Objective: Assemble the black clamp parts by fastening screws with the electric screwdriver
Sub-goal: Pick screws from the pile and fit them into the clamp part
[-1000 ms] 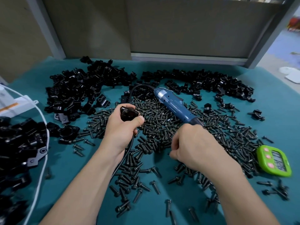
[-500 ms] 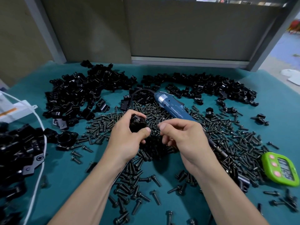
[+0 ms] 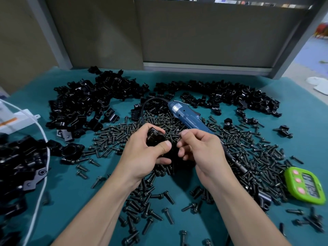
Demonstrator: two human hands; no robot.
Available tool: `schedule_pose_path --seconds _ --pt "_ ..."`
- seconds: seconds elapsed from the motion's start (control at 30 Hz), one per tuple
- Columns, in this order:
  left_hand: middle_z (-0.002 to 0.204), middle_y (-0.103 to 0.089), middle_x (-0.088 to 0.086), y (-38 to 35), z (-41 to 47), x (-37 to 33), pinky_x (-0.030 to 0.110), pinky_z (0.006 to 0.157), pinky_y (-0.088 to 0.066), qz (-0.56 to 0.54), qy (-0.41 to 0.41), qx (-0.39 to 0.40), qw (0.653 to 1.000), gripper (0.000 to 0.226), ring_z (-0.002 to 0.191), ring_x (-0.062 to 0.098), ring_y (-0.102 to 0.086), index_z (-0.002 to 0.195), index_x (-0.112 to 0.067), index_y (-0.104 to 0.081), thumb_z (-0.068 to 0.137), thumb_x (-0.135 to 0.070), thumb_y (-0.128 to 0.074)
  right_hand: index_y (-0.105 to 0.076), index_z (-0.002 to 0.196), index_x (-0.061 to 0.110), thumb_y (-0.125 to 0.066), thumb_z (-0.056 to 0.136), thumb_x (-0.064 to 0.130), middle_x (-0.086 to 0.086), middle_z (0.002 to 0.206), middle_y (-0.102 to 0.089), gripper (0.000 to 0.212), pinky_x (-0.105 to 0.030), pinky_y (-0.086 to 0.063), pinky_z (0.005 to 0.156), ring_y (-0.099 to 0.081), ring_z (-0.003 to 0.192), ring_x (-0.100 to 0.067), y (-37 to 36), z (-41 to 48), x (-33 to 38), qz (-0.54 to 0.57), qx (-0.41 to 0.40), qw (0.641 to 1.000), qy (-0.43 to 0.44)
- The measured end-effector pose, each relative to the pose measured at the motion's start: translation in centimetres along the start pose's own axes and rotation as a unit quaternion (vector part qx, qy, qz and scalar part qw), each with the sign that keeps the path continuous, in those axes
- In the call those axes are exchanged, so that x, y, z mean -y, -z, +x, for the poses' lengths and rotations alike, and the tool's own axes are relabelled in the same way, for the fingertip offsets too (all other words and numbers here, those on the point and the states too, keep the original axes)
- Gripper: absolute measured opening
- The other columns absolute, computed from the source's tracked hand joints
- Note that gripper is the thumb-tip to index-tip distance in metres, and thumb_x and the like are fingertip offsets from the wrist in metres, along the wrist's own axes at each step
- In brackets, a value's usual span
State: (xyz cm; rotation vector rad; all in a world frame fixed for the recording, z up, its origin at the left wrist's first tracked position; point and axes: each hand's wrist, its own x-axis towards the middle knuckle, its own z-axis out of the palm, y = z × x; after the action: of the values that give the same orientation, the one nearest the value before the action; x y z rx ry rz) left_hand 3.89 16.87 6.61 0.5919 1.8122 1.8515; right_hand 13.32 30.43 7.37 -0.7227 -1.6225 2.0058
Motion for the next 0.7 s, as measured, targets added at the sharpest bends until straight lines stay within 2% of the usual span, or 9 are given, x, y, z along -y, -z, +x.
schedule_pose_path --seconds 0.13,0.23,0.33,0.47,0.53,0.7 --pt "0.097 -0.062 0.01 -0.11 0.14 0.4 0.036 0.065 -0.064 0.004 0.035 -0.023 0.999 0.023 0.07 0.013 -0.074 0.095 -0.021 -0.069 0.089 -0.001 -0.078 -0.072 0.084 0.008 -0.068 0.096 0.007 -0.008 0.068 -0.069 0.013 -0.023 -0.047 0.047 -0.06 0.05 -0.017 0.05 0.06 -0.2 -0.006 0.009 1.0 0.003" --pt "0.1 -0.063 0.007 -0.31 0.14 0.52 0.034 0.071 -0.065 0.006 0.022 -0.037 0.999 0.024 0.073 0.009 -0.074 0.097 -0.025 -0.069 0.09 -0.004 -0.077 -0.073 0.089 0.007 -0.071 0.092 0.002 -0.009 0.071 -0.071 0.006 -0.024 -0.05 0.051 -0.063 0.055 -0.017 0.11 0.15 -0.36 -0.003 0.006 1.0 0.017" --pt "0.104 -0.065 0.006 -0.45 0.1 0.54 0.033 0.073 -0.065 0.018 0.004 -0.041 0.999 0.024 0.078 0.008 -0.075 0.101 -0.029 -0.069 0.09 -0.009 -0.078 -0.072 0.09 0.005 -0.075 0.087 -0.003 -0.012 0.072 -0.072 0.009 -0.024 -0.052 0.053 -0.066 0.059 -0.019 0.17 0.22 -0.45 -0.001 0.003 1.0 0.026" --pt "0.106 -0.067 0.011 -0.3 0.21 0.46 0.029 0.07 -0.064 0.023 0.0 -0.044 0.999 0.03 0.078 0.017 -0.077 0.103 -0.03 -0.067 0.092 -0.004 -0.076 -0.075 0.084 0.009 -0.078 0.085 0.0 -0.013 0.073 -0.073 0.009 -0.025 -0.052 0.054 -0.066 0.059 -0.02 0.13 0.09 -0.47 -0.027 0.007 0.998 0.051" --pt "0.105 -0.065 0.013 -0.04 0.37 0.36 0.03 0.07 -0.064 0.012 0.005 -0.042 0.999 0.03 0.079 0.022 -0.078 0.103 -0.028 -0.067 0.093 -0.001 -0.074 -0.077 0.081 0.011 -0.079 0.086 0.003 -0.012 0.072 -0.072 0.009 -0.025 -0.05 0.053 -0.064 0.058 -0.02 0.07 0.0 -0.38 -0.04 -0.001 0.997 0.067" --pt "0.097 -0.066 0.007 0.34 0.02 0.43 0.039 0.073 -0.066 0.042 -0.004 -0.019 0.999 0.032 0.074 0.017 -0.077 0.099 -0.029 -0.068 0.091 0.001 -0.075 -0.074 0.085 0.008 -0.075 0.089 -0.001 -0.01 0.072 -0.072 0.01 -0.025 -0.05 0.053 -0.064 0.057 -0.019 0.16 -0.63 -0.11 -0.027 -0.003 0.995 0.093"
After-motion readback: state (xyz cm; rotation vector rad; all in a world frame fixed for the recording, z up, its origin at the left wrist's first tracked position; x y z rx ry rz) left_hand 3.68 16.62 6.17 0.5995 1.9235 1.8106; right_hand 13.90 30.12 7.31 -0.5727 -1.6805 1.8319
